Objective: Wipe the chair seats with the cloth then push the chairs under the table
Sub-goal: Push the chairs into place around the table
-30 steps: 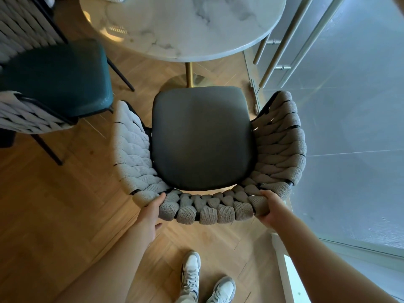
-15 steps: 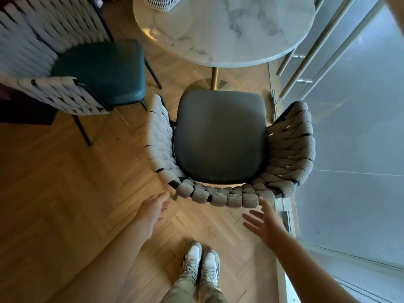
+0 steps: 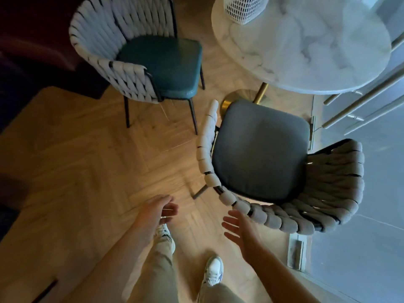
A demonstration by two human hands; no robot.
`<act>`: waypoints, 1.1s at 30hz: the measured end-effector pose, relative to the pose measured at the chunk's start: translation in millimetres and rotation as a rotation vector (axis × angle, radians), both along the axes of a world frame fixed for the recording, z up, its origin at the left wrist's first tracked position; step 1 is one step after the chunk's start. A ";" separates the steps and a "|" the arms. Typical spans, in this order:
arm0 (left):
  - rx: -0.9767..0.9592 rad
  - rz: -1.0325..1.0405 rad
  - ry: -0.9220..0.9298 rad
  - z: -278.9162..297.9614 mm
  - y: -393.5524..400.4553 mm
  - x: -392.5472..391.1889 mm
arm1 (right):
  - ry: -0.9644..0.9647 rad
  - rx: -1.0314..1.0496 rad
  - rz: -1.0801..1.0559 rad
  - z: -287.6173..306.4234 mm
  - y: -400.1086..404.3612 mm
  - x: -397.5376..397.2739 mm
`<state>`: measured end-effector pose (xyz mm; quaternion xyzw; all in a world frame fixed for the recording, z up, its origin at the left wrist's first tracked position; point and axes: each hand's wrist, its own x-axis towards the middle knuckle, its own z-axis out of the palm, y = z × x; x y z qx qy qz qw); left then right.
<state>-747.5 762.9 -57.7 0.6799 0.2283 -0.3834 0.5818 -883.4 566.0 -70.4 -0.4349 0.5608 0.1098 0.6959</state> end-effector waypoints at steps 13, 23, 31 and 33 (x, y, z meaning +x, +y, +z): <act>-0.010 0.127 -0.054 24.9 132.9 224.9 | -0.046 -0.025 0.080 24.3 107.2 263.4; 0.062 0.224 -0.108 29.9 188.7 380.8 | -0.104 -0.011 0.074 15.4 155.4 435.7; 0.081 0.272 -0.196 41.3 201.7 556.6 | -0.086 0.020 0.060 7.4 177.5 598.1; 0.091 0.260 -0.196 43.4 202.9 595.6 | -0.078 0.038 0.033 8.4 182.6 629.3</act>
